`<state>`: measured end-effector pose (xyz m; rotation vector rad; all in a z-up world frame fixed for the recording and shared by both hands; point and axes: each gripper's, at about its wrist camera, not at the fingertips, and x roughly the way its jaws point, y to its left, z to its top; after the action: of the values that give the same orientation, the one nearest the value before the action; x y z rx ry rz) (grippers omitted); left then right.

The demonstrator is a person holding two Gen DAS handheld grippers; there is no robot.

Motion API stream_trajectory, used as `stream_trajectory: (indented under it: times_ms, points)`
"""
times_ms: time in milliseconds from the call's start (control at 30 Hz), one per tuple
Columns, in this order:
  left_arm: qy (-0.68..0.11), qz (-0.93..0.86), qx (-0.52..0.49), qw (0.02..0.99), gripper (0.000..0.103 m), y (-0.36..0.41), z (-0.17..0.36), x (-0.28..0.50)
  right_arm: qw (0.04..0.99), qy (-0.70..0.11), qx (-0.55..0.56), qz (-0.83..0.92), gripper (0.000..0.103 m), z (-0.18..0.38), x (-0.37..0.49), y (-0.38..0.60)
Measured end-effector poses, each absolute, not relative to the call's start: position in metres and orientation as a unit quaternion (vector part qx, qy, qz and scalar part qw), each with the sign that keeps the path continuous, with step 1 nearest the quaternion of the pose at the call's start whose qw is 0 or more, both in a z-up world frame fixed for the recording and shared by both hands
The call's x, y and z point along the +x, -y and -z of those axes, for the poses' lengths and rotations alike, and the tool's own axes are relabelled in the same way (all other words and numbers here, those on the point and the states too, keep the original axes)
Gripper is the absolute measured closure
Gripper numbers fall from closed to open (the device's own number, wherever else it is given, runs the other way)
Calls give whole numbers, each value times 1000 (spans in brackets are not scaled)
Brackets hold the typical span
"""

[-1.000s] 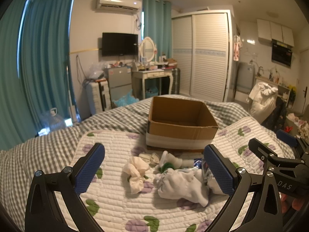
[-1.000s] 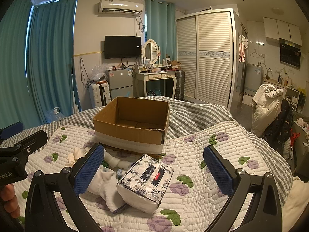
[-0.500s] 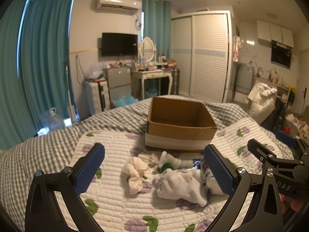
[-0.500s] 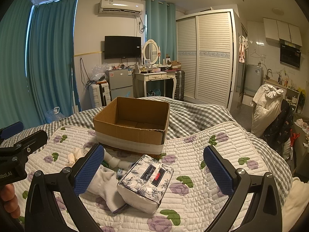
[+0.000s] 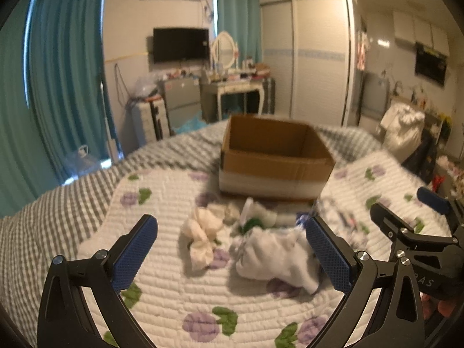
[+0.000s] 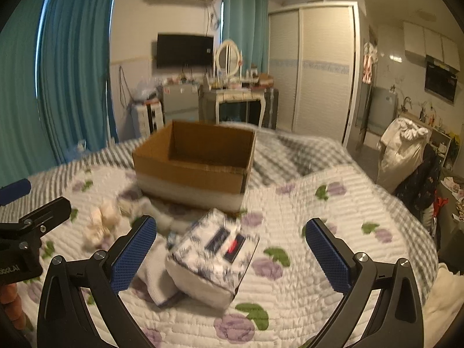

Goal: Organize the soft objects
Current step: 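Grasp the floral tissue pack with the right tool while the left tool grasps the white sock bundle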

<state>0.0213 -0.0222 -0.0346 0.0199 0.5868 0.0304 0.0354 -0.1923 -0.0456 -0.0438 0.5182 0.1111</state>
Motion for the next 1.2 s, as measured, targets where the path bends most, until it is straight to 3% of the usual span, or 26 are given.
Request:
stream_trajectory:
  times_ms: [433,567,700,800,1067,1133,1200]
  points:
    - [-365,-17,-7,931,0,14,87,48,927,-368,11,-70,4,120,83,187]
    - [-377,-16,7,926,0,20,96,52,916,-391,25,-89,12,133,93,185]
    - [-382,-12,18,924,0,25,100,54,916,-386,39,-104,28,129,92,194]
    - [-385,-3,25,922,0,31,104,57,918,-377,56,-113,35,118,88,206]
    - [-391,35,28,919,0,56,116,71,931,-342,67,-108,37,91,85,223]
    - [-393,35,26,919,2,59,120,80,930,-344,71,-109,37,92,88,225]
    - [-401,45,16,915,15,59,125,88,928,-349,72,-108,37,95,89,226]
